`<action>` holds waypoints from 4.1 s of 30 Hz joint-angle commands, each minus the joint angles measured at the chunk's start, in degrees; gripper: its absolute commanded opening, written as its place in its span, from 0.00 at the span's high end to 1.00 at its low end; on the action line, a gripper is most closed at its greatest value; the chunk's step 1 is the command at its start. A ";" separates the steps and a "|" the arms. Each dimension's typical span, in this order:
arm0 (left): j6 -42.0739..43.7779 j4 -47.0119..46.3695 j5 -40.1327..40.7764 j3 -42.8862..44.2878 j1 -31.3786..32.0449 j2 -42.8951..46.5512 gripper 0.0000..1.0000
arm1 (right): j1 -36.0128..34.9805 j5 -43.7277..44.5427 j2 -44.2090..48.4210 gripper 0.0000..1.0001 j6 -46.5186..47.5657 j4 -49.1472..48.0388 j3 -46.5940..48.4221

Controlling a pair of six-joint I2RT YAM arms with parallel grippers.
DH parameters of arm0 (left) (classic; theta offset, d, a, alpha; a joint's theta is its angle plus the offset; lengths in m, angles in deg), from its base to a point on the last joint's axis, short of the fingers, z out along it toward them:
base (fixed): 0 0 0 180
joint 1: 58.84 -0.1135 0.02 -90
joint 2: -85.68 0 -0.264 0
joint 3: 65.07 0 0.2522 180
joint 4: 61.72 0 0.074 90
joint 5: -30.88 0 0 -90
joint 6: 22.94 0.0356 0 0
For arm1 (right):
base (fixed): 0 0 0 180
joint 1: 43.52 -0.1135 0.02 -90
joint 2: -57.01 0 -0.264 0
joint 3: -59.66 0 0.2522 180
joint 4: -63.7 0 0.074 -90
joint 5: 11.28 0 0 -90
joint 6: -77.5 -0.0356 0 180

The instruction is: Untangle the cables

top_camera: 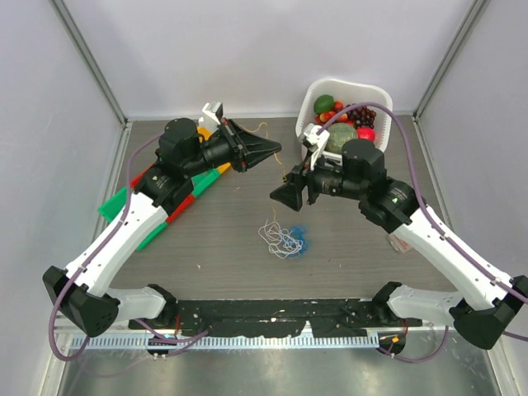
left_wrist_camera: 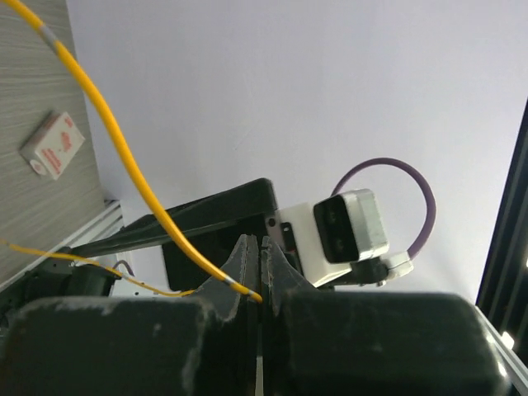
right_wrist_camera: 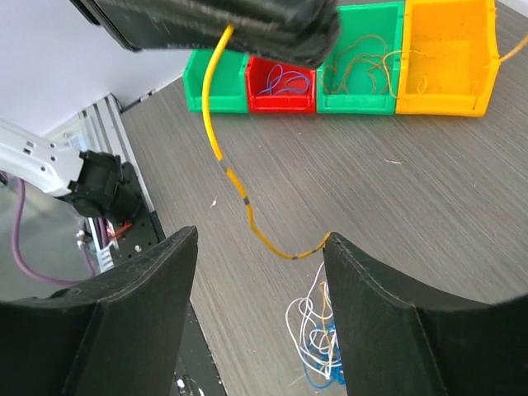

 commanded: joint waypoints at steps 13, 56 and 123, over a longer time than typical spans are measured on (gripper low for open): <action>-2.92 -2.63 -2.05 -1.17 -0.17 3.43 1.00 | -4.26 19.71 4.68 0.29 5.62 -2.36 -0.86; 23.60 16.25 9.72 -14.17 -5.97 15.54 0.29 | -4.26 16.11 -1.03 0.99 -8.97 9.83 27.50; 21.79 20.13 2.97 18.96 -1.31 -0.70 1.00 | -6.19 10.48 4.16 0.23 -2.56 0.80 1.42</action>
